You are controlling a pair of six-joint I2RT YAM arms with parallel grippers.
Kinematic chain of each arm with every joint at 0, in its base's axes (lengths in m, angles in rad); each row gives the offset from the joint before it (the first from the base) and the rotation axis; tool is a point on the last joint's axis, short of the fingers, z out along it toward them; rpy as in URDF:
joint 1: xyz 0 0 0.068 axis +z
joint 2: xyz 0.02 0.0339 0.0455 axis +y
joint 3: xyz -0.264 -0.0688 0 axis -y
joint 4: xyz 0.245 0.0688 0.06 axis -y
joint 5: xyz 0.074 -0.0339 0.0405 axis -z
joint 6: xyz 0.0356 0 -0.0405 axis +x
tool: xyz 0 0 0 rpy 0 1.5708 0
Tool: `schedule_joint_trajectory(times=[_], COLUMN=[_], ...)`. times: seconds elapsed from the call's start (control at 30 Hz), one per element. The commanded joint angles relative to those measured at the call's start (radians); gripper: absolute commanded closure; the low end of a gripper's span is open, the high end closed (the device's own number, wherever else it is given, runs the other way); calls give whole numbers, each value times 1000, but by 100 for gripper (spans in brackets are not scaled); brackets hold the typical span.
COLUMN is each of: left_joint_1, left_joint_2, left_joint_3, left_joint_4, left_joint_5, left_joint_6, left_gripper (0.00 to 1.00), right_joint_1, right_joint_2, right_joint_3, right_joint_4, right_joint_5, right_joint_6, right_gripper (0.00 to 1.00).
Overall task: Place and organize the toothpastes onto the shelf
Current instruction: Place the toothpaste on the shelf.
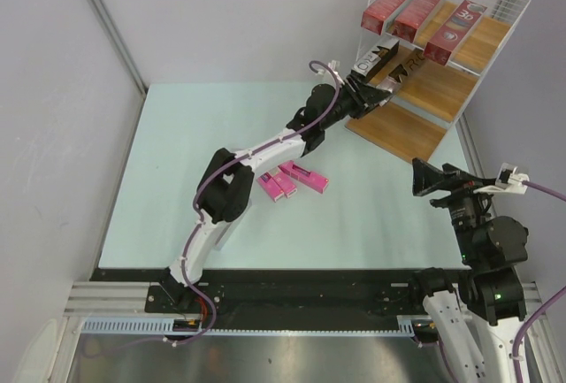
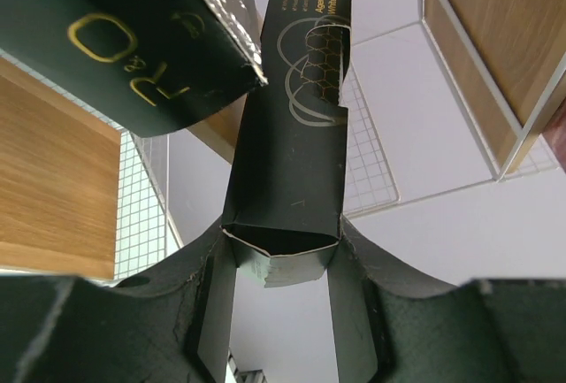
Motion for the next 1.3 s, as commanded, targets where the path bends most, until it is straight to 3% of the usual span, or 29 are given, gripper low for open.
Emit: schedule_joint_trajectory(times=[0.0,0.13,0.37,0.47,0.73,0.93,1.27], left_joint_1=[12,18,27,27,30,30,33], left_joint_2=[-5,8,58,55,66,63,-41], left_joint_3=[73,85,176,174,191,191,30], left_joint_4=[15,24,-13,-16,-5,16,93], left_joint_5=[-69,-85,-83,-98,-95,-51,-33], left_joint_6=[-32,-58,-85,-85,-95,-72,1], left_gripper=[99,91,90,84,46,1,0], right_joint_1=[8,9,11,11,11,12,11], right_joint_2=[-19,-18,-19,-19,-18,-13,-4], right_joint_3=[42,44,42,42,42,42,42], right_joint_4=[-15,-19,-22,-23,-26,-23,-31], right_joint_5=[40,37,31,31,30,25,14], right_joint_6=[-21,-20,-17,-15,-12,-9,-4], right_gripper=[2,2,2,2,2,3,3])
